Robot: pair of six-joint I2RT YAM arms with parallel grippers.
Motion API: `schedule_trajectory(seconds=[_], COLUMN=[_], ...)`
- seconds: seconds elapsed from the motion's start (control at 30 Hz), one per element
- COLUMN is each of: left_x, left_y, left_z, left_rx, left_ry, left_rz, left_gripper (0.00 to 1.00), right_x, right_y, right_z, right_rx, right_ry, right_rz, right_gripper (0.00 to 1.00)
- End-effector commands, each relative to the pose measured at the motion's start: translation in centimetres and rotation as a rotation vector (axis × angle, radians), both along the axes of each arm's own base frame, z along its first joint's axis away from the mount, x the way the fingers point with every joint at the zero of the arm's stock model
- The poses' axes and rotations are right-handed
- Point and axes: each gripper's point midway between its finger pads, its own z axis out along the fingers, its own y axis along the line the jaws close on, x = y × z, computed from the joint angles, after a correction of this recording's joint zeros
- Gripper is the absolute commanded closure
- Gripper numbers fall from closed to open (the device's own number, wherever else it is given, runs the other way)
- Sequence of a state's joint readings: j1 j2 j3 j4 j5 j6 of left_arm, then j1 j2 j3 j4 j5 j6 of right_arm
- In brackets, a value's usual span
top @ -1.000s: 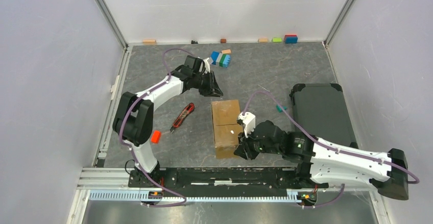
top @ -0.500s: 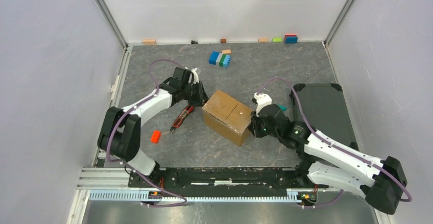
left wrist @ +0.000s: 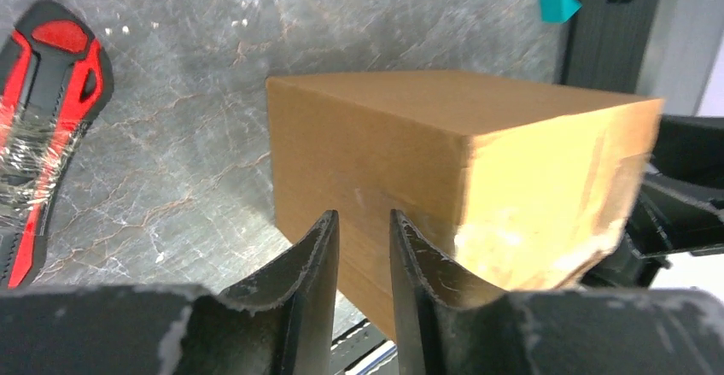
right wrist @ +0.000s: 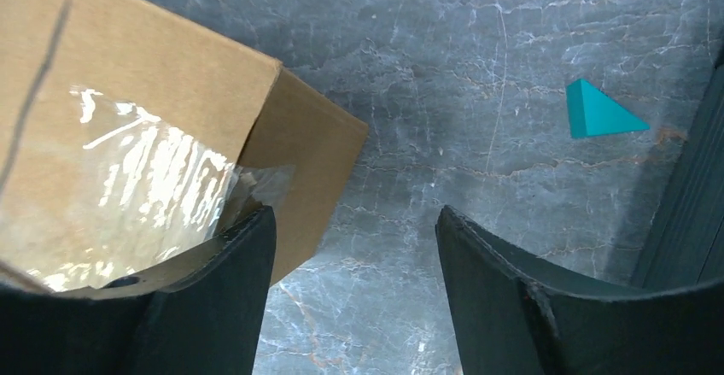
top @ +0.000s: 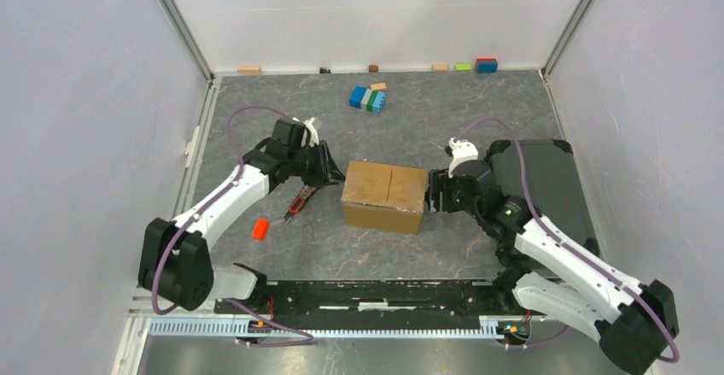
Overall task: Unpack the express box
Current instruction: Open the express box at the center of the board.
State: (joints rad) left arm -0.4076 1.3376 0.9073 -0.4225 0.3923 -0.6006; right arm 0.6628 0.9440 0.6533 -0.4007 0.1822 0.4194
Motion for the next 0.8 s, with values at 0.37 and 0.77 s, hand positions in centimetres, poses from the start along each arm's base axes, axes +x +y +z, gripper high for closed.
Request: schedule_trajectory(seconds=[0.37, 0.77], left_x=[-2.2, -4.0], left_y=[-1.3, -2.3], left_z=[7.5, 7.0], left_rx=[-0.151, -0.180], left_ry=[0.002, 0.056], left_rz=[-0.100, -0.151], left_gripper=[0.54, 0.52], right_x=[0.5, -1.3], right_y=[1.7, 3.9], right_z=[7.5, 7.1], right_rx=[0.412, 0.608], right_ry=[-0.016, 0.072], right_rz=[0.057, 0.133], right_gripper=[0.28, 0.42])
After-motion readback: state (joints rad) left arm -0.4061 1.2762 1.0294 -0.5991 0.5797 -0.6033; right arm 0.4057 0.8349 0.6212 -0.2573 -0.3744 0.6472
